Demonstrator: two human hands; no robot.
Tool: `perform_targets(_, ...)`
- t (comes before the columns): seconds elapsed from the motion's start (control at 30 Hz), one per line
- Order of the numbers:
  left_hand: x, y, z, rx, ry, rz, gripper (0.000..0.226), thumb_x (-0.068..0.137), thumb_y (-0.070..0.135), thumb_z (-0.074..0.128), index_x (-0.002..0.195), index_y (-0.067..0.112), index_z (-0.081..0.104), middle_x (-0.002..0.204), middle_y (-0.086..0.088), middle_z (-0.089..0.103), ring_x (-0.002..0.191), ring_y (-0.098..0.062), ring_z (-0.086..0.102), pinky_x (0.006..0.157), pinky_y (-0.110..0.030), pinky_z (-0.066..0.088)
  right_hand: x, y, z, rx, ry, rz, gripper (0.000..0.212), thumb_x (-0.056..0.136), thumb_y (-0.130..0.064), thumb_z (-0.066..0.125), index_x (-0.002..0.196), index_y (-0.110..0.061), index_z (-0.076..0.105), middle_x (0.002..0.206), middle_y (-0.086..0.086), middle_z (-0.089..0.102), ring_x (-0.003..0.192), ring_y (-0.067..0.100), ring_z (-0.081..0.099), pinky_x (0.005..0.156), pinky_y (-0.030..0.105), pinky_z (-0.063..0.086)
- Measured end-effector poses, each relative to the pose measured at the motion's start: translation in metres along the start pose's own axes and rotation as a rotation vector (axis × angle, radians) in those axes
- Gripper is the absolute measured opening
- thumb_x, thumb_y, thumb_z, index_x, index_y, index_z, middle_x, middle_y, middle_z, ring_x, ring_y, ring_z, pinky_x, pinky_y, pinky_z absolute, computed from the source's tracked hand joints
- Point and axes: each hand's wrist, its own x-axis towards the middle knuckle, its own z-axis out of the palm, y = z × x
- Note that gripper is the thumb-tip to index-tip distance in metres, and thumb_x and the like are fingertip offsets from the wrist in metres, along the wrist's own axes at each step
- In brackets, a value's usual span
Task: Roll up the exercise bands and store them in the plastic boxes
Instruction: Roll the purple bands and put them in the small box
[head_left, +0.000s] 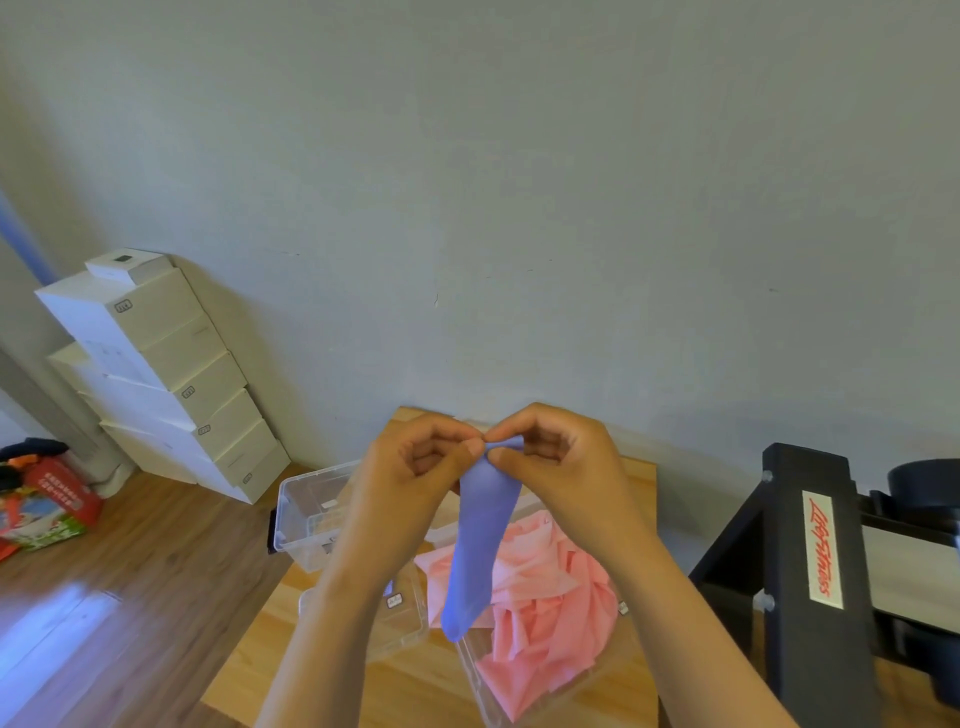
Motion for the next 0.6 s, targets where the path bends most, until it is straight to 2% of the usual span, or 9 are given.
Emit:
perform_targets(0.2, -0.0018, -0.0017, -0.0020, -0.005, 0.045, 0.024, 0.017, 0.079, -0.003, 0.072, 0.086, 0.013, 0.072, 0.094, -0.014, 0.071, 0.075, -0.010, 0.069, 0.069, -0.017, 0.053, 0.0045, 0.0020, -0.0053, 0.050, -0.097, 0.087, 0.023, 0.081, 0.004, 0.069, 0.085, -0.019, 0.066, 0.081, -0.011, 0.073, 0.081, 0.007, 0.069, 0.070, 0.017, 0.051)
perform_targets(0.37, -0.0023, -0.0033, 0.0000, 0.000, 0.065, 0.033, 0.014, 0.081, -0.001, 0.071, 0.090, 0.010, 0.070, 0.098, -0.016, 0.068, 0.081, -0.012, 0.069, 0.072, -0.017, 0.053, 0.0048, 0.0040, -0.0039, 0.068, -0.025, 0.052, 0.017, 0.082, 0.003, 0.068, 0.080, -0.014, 0.068, 0.076, -0.013, 0.072, 0.080, 0.006, 0.069, 0.070, 0.018, 0.051)
perform_targets(0.43, -0.0023, -0.0022, 0.0015, -0.018, 0.033, 0.025, 0.008, 0.086, 0.004, 0.066, 0.089, 0.009, 0.071, 0.093, -0.011, 0.071, 0.081, -0.010, 0.069, 0.070, -0.015, 0.052, 0.0049, 0.0034, -0.0032, 0.052, -0.004, 0.031, 0.022, 0.082, 0.005, 0.068, 0.079, -0.016, 0.068, 0.076, -0.012, 0.072, 0.081, 0.009, 0.070, 0.072, 0.019, 0.053)
perform_targets(0.5, -0.0024, -0.0013, 0.0029, -0.038, 0.005, 0.014, 0.013, 0.090, 0.004, 0.061, 0.086, 0.011, 0.072, 0.085, 0.000, 0.074, 0.078, -0.007, 0.070, 0.066, -0.014, 0.051, 0.0051, 0.0020, -0.0032, 0.039, 0.003, 0.016, 0.024, 0.081, 0.007, 0.067, 0.077, -0.017, 0.068, 0.075, -0.013, 0.072, 0.080, 0.006, 0.070, 0.071, 0.016, 0.051)
perform_targets(0.6, -0.0015, -0.0027, 0.0029, -0.032, 0.015, 0.014, 0.014, 0.088, 0.001, 0.063, 0.089, 0.010, 0.073, 0.089, -0.002, 0.075, 0.082, -0.009, 0.071, 0.070, -0.015, 0.051, 0.0041, 0.0024, -0.0026, 0.026, 0.005, 0.004, 0.027, 0.080, 0.009, 0.066, 0.076, -0.018, 0.068, 0.075, -0.013, 0.072, 0.081, 0.006, 0.070, 0.072, 0.015, 0.050)
